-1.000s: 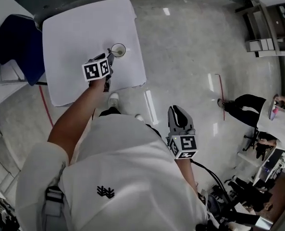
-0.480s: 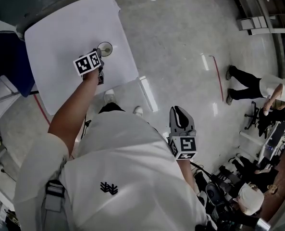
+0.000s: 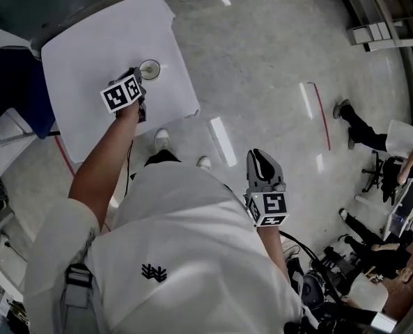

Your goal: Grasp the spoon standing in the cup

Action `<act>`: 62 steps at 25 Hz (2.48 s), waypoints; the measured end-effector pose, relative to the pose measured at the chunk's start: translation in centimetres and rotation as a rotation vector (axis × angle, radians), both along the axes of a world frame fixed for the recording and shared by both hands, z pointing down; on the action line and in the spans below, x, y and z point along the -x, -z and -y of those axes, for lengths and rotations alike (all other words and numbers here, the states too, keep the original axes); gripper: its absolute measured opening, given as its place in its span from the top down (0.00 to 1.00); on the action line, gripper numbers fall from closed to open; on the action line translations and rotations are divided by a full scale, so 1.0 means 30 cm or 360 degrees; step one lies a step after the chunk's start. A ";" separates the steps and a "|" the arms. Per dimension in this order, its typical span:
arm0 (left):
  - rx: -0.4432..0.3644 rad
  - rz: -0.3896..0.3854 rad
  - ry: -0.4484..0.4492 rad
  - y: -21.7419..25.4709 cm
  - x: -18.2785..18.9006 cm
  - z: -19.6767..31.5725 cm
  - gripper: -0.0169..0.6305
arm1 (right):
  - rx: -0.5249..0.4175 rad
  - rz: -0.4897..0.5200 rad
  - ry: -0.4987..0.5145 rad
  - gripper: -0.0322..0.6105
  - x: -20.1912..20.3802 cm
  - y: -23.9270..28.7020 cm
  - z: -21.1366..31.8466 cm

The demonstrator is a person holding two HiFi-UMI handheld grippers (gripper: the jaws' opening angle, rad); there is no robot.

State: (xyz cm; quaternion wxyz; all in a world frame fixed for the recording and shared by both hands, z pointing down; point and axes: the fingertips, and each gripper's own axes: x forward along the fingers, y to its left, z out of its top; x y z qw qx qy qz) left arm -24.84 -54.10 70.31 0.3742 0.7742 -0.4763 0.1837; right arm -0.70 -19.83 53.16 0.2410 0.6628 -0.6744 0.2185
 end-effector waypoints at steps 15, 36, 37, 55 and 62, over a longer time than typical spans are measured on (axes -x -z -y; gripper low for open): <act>-0.0346 -0.0038 0.0028 0.482 -0.016 -0.299 0.89 | -0.0166 0.0120 0.0213 0.93 -0.143 0.037 -0.155; -0.0464 -0.0183 0.0042 0.779 -0.113 -1.010 0.89 | -0.0205 0.0156 0.0581 0.94 -0.218 -0.030 -0.429; -0.0474 -0.0187 0.0051 0.791 -0.103 -1.035 0.89 | -0.0223 0.0159 0.0594 0.94 -0.211 -0.026 -0.430; -0.0501 -0.0189 0.0088 0.846 -0.033 -1.309 0.89 | -0.0240 0.0134 0.0750 0.94 -0.107 0.049 -0.563; -0.0503 -0.0192 0.0076 0.849 -0.025 -1.329 0.89 | -0.0221 0.0119 0.0781 0.94 -0.077 0.053 -0.575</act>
